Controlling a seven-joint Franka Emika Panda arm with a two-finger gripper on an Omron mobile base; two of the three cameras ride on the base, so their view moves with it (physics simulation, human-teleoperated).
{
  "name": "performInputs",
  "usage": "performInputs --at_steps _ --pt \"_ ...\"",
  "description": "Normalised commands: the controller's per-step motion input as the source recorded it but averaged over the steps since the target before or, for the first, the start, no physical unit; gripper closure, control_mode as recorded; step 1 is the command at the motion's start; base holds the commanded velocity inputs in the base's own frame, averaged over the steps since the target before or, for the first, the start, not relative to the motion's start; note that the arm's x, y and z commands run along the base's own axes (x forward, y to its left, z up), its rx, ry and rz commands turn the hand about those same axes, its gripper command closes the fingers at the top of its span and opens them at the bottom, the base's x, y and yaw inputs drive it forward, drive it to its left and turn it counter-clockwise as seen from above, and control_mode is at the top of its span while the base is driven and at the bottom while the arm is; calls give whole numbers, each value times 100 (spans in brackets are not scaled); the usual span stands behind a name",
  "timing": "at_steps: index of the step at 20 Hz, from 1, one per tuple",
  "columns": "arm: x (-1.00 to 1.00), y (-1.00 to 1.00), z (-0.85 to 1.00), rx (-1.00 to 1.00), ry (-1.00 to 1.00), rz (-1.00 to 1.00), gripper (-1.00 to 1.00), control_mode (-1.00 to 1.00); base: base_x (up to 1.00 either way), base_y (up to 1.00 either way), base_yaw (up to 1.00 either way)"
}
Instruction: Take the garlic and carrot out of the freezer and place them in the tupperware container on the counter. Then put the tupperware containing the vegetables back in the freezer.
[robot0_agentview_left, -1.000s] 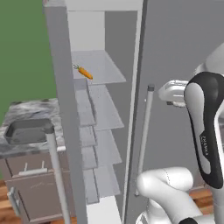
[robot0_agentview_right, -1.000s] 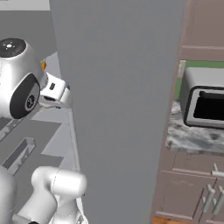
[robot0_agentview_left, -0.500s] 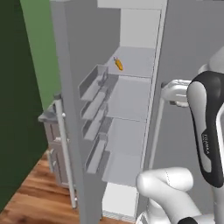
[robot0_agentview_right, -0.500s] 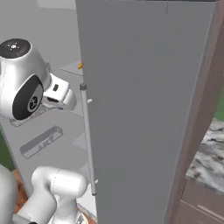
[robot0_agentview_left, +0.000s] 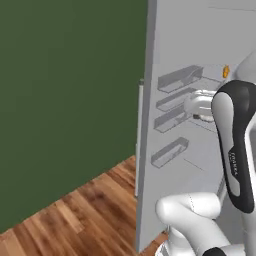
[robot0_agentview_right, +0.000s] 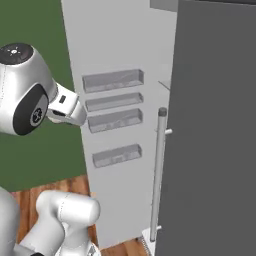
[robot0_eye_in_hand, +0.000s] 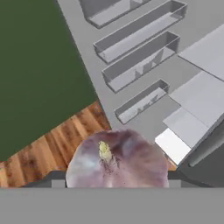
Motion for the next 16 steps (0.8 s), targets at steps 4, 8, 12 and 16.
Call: performInputs --at_steps 4,8,12,16 --pt "0 0 0 0 0 0 100 100 -59 20 83" --pt "0 0 0 0 0 0 100 100 -36 43 71" --pt "0 0 0 0 0 0 100 100 20 70 33" --pt "0 0 0 0 0 0 100 100 90 61 2"
